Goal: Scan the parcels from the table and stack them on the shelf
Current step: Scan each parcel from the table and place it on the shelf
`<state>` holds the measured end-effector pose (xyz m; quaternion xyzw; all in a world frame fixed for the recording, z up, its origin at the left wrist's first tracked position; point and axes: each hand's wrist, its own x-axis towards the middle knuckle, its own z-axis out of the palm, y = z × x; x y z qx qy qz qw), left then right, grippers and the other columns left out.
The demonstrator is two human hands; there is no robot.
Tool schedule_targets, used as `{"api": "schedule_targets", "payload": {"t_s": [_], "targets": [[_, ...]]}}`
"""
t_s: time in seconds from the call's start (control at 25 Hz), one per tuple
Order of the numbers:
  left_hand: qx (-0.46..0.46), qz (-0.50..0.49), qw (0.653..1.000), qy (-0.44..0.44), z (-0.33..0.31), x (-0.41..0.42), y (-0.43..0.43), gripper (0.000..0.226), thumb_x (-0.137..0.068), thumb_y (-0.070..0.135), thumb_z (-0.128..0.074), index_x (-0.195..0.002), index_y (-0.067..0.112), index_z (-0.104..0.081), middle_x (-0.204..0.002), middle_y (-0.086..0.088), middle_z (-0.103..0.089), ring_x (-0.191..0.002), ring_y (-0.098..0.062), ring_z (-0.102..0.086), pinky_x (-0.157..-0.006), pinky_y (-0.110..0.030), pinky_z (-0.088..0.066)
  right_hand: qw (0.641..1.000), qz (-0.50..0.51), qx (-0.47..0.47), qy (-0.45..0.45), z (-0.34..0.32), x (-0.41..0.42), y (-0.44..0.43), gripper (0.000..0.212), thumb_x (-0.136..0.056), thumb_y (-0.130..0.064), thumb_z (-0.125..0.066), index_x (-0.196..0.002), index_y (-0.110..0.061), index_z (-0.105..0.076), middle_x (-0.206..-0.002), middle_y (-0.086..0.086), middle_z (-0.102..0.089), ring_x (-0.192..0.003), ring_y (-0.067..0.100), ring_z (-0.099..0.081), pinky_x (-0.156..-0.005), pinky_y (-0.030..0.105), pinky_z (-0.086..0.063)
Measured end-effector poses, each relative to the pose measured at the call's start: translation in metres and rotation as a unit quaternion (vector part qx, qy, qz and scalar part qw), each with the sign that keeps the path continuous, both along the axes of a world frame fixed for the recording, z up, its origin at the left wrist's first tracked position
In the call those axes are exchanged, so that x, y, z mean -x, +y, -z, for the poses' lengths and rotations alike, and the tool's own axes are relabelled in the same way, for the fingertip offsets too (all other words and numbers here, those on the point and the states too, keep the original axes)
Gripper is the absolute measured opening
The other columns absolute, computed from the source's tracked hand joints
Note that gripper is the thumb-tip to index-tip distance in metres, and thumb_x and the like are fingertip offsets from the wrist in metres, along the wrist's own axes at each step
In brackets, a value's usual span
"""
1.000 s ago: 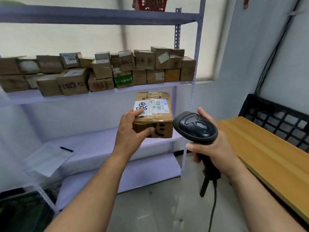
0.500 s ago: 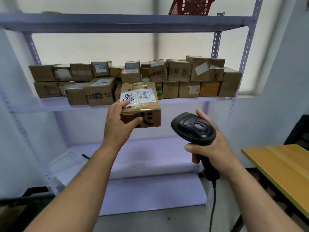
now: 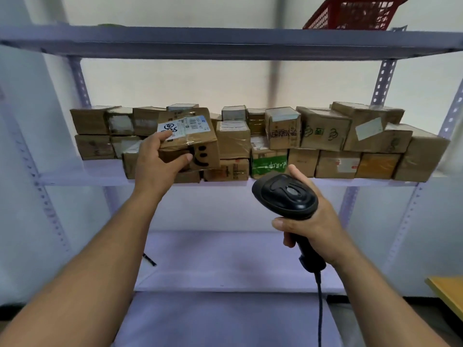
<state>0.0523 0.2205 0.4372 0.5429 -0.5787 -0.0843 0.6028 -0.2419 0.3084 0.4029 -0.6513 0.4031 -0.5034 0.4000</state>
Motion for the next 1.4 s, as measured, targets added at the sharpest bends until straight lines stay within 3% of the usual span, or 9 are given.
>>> {"api": "schedule_targets", "payload": {"t_s": [0.28, 0.4, 0.64, 0.8, 0.92, 1.08, 1.24, 1.4], "targets": [[-0.027, 0.039, 0.999, -0.024, -0.025, -0.047, -0.091, 0.061, -0.08, 0.03, -0.077, -0.134, 0.029, -0.048, -0.14, 0.0, -0.042, -0.126, -0.017, -0.044, -0.103, -0.032, -0.039, 0.998, 0.057, -0.012, -0.001, -0.009, -0.05, -0.042, 0.108, -0.058, -0.01, -0.082, -0.146, -0.044, -0.032, -0.11, -0.008, -0.069, -0.051, 0.027, -0.062, -0.052, 0.037, -0.057], [-0.056, 0.082, 0.993, -0.062, -0.028, -0.048, -0.118, 0.064, -0.079, 0.036, -0.077, -0.135, 0.031, -0.047, -0.14, 0.0, -0.044, -0.125, -0.019, -0.046, -0.105, -0.04, -0.041, 0.996, 0.089, -0.003, 0.011, -0.008, -0.065, -0.052, 0.107, -0.064, 0.0, -0.082, -0.146, -0.044, -0.031, -0.108, -0.014, -0.069, -0.051, 0.028, -0.062, -0.053, 0.038, -0.058], [-0.07, 0.116, 0.987, -0.084, -0.023, -0.056, -0.139, 0.083, -0.076, 0.043, -0.078, -0.144, 0.039, -0.03, -0.148, 0.002, -0.042, -0.133, -0.022, -0.042, -0.106, -0.045, -0.04, 0.989, 0.151, 0.0, 0.006, -0.001, -0.084, -0.05, 0.104, -0.069, 0.012, -0.078, -0.144, -0.046, -0.034, -0.109, -0.006, -0.069, -0.05, 0.028, -0.061, -0.052, 0.037, -0.056], [-0.041, 0.092, 0.99, -0.1, -0.019, -0.054, -0.13, 0.099, -0.077, 0.048, -0.075, -0.152, 0.033, -0.012, -0.159, -0.001, -0.02, -0.146, -0.021, -0.018, -0.115, -0.044, -0.025, 0.984, 0.177, -0.001, 0.007, 0.002, -0.088, -0.041, 0.103, -0.069, 0.011, -0.079, -0.143, -0.046, -0.035, -0.11, -0.008, -0.069, -0.05, 0.027, -0.061, -0.05, 0.037, -0.055], [0.048, 0.04, 0.993, -0.099, -0.014, -0.047, -0.112, 0.085, -0.082, 0.051, -0.068, -0.15, 0.024, -0.024, -0.158, -0.008, -0.019, -0.145, -0.026, -0.015, -0.116, -0.048, -0.021, 0.982, 0.187, 0.001, 0.002, 0.002, -0.083, -0.027, 0.103, -0.069, 0.011, -0.079, -0.145, -0.043, -0.035, -0.109, -0.009, -0.07, -0.049, 0.028, -0.06, -0.05, 0.038, -0.055], [0.201, 0.051, 0.974, -0.095, 0.006, -0.008, -0.066, 0.066, -0.081, 0.04, -0.065, -0.134, 0.006, -0.046, -0.135, -0.019, -0.046, -0.126, -0.034, -0.043, -0.103, -0.048, -0.039, 0.978, 0.211, 0.005, -0.008, 0.007, -0.066, 0.004, 0.102, -0.07, 0.014, -0.077, -0.145, -0.041, -0.035, -0.105, -0.01, -0.071, -0.047, 0.026, -0.058, -0.048, 0.035, -0.053], [0.128, 0.168, 0.969, -0.132, 0.056, 0.061, -0.012, 0.055, -0.08, 0.035, -0.065, -0.125, 0.008, -0.053, -0.12, -0.012, -0.054, -0.11, -0.029, -0.053, -0.089, -0.045, -0.049, 0.971, 0.239, -0.002, -0.02, 0.02, -0.035, 0.054, 0.103, -0.069, 0.01, -0.081, -0.138, -0.051, -0.036, -0.101, 0.009, -0.071, -0.06, 0.041, -0.063, -0.047, 0.035, -0.052], [0.015, 0.245, 0.957, -0.152, 0.107, 0.135, 0.054, 0.054, -0.081, 0.029, -0.075, -0.127, 0.01, -0.053, -0.123, -0.009, -0.053, -0.111, -0.029, -0.054, -0.087, -0.046, -0.05, 0.959, 0.28, -0.019, -0.033, 0.039, 0.005, 0.125, 0.101, -0.07, 0.012, -0.079, -0.141, -0.045, -0.035, -0.104, 0.011, -0.066, -0.049, 0.022, -0.06, -0.044, 0.03, -0.049]]}}
